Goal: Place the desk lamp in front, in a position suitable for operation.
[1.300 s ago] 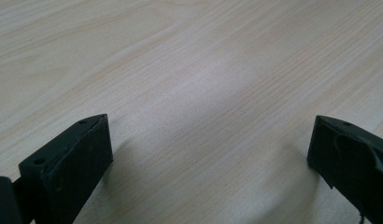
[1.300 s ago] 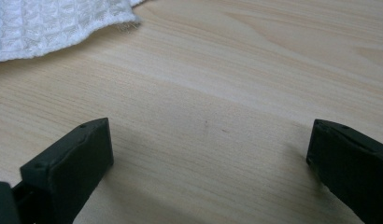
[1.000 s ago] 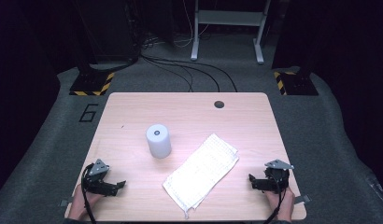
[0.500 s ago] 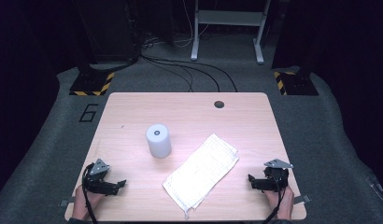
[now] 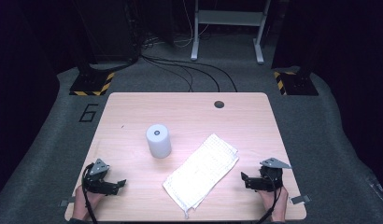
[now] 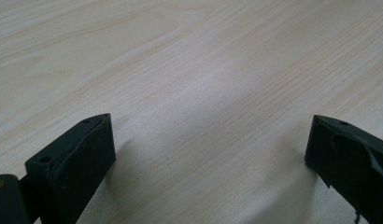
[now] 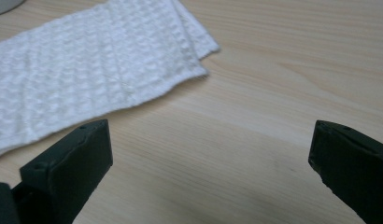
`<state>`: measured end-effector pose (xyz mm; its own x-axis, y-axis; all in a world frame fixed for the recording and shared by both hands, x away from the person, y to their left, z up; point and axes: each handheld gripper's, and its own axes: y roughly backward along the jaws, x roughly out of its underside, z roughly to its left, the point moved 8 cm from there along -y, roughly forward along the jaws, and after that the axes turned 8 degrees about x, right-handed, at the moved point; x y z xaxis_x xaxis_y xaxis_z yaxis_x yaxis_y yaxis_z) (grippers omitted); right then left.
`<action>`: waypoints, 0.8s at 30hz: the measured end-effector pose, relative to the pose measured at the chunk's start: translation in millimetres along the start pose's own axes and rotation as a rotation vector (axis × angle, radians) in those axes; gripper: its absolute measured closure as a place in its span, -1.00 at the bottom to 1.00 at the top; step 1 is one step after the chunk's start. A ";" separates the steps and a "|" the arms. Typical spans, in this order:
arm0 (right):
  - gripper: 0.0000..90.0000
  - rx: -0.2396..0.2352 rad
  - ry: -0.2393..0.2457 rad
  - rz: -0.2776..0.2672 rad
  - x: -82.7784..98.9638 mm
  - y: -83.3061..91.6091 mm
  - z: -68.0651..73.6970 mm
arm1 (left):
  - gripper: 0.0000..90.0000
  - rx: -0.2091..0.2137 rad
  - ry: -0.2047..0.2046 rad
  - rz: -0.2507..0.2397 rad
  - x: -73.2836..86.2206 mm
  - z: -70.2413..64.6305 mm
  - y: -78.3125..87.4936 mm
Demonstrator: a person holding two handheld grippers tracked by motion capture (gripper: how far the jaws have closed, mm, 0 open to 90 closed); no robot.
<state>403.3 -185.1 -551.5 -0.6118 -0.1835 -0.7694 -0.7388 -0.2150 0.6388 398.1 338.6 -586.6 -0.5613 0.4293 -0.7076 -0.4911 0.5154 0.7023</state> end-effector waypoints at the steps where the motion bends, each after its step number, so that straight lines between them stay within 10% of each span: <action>1: -1.00 -0.002 0.013 -0.005 -1.9 -0.2 3.4 | -0.97 0.000 0.002 0.000 0.0 0.0 0.0; 24: -1.00 -0.176 0.217 0.063 -37.8 -33.0 115.7 | -0.96 -0.003 0.001 -0.002 -0.2 0.3 0.0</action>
<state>418.1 -60.1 -543.9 -0.5665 -0.3987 -0.7212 -0.6288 -0.3566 0.6910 398.3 338.8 -586.5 -0.5612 0.4276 -0.7087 -0.4938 0.5141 0.7013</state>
